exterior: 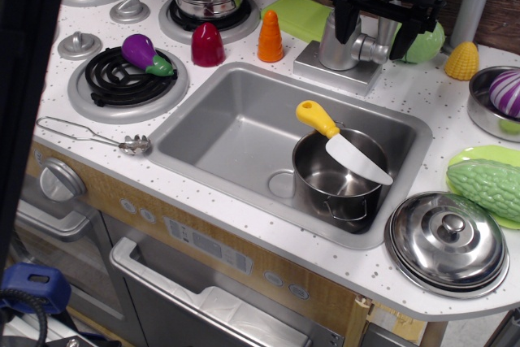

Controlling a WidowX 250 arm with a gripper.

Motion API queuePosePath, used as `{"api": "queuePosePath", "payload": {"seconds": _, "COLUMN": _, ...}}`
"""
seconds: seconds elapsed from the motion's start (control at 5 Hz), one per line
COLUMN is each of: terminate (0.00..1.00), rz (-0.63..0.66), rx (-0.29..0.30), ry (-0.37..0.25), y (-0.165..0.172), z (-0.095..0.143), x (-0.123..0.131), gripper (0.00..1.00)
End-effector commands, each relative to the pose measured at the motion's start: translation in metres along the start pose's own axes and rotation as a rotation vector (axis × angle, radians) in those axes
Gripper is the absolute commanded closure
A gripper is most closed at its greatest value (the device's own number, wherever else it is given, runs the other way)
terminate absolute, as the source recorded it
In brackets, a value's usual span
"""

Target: Turn lever vertical to front

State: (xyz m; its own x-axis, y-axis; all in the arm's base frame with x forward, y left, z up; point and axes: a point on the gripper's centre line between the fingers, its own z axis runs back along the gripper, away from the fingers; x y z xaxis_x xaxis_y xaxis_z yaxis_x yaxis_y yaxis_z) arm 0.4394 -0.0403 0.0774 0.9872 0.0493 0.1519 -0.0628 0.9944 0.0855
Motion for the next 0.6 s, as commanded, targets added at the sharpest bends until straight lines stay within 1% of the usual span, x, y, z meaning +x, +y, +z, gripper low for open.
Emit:
{"api": "queuePosePath", "payload": {"seconds": 0.0, "terminate": 0.00, "rz": 0.000, "rx": 0.000, "ry": 0.000, "y": 0.000, "z": 0.000, "x": 0.000, "gripper": 0.00}}
{"api": "queuePosePath", "payload": {"seconds": 0.2, "terminate": 0.00, "rz": 0.012, "rx": 0.017, "ry": -0.050, "y": -0.001, "z": 0.015, "x": 0.009, "gripper": 0.00}}
{"api": "queuePosePath", "payload": {"seconds": 0.4, "terminate": 0.00, "rz": 0.026, "rx": 0.022, "ry": -0.078, "y": -0.001, "z": 0.031, "x": 0.017, "gripper": 0.00}}
